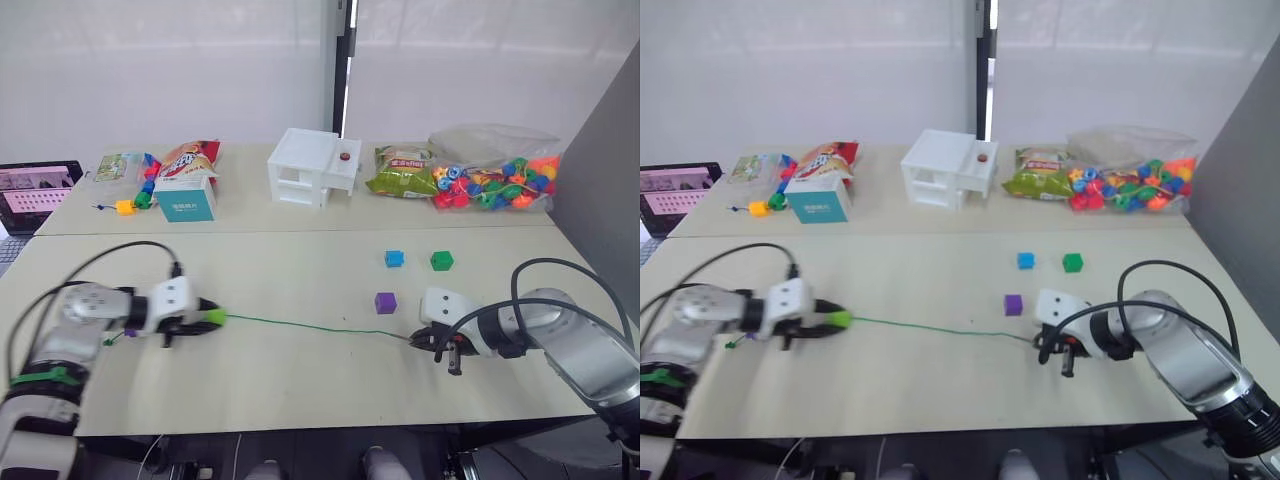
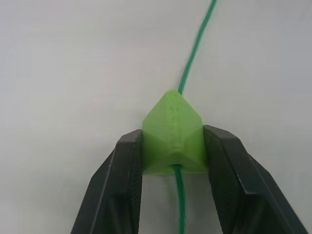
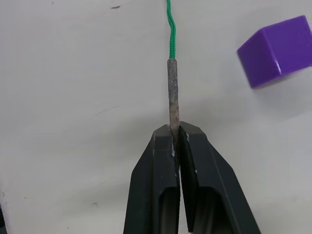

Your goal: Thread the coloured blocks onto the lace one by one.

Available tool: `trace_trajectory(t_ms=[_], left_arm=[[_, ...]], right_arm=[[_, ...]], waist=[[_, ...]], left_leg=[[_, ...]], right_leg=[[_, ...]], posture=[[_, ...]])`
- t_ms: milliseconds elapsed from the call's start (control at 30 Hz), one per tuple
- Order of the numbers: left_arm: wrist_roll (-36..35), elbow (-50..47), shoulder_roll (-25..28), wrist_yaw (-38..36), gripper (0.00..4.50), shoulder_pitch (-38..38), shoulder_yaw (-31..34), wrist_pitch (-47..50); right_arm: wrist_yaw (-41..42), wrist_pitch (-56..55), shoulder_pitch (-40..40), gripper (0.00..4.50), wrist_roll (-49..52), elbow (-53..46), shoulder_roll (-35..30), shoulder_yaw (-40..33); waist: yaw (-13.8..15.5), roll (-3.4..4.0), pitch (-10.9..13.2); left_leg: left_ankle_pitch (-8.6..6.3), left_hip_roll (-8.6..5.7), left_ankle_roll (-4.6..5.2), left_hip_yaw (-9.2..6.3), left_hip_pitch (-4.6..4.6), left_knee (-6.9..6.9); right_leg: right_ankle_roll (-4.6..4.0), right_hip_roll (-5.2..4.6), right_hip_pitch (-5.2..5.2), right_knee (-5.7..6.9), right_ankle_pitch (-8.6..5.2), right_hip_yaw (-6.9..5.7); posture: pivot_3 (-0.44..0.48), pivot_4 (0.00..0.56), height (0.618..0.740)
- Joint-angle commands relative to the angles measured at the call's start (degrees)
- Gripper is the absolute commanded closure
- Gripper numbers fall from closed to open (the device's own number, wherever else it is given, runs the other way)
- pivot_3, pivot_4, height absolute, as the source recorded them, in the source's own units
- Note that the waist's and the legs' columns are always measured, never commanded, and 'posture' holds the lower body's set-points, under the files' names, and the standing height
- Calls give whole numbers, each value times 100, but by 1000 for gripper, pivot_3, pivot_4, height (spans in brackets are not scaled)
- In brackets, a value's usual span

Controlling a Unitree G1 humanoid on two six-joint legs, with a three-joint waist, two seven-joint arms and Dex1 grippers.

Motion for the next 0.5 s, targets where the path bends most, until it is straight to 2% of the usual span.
trace_trajectory(t_ms=[33,133,200,400,500], left_arm=[[482,688,251,-34,3149,-37,-120,-497],[207,1046,242,-254,3149,-342,91,-200],[96,1163,252,-496,2103,-591,177,-68],[120,1529,276,-570,99,-1364,364,88],[-130,1352,86,-848,38,-1794,478,414]], right_arm=[[74,-130,-104,4500,-33,-64,8,-34],[115,-172,-119,4500,-51,-15,12,-13],[134,-169,-115,4500,-51,-24,15,-14],[160,-147,-43,4500,-35,-75,-12,-40],[165,-109,20,4500,-15,-113,-44,-59]], waist=[[37,0,0],[28,0,0],[9,-1,0],[3,-10,6],[27,-12,6]], left_leg=[[0,0,0,0,-1,0],[0,-2,0,1,-1,2],[0,-2,0,2,-1,2],[0,-2,0,-4,-25,12],[0,-3,0,-4,-30,20]], right_leg=[[0,-1,3,-1,0,0],[0,-2,5,0,0,-2],[0,0,2,6,0,-2],[0,2,-19,15,0,-8],[1,-2,-18,18,0,-9]], posture=[[0,150,740],[0,150,740],[0,150,740],[0,150,740],[0,150,740]])
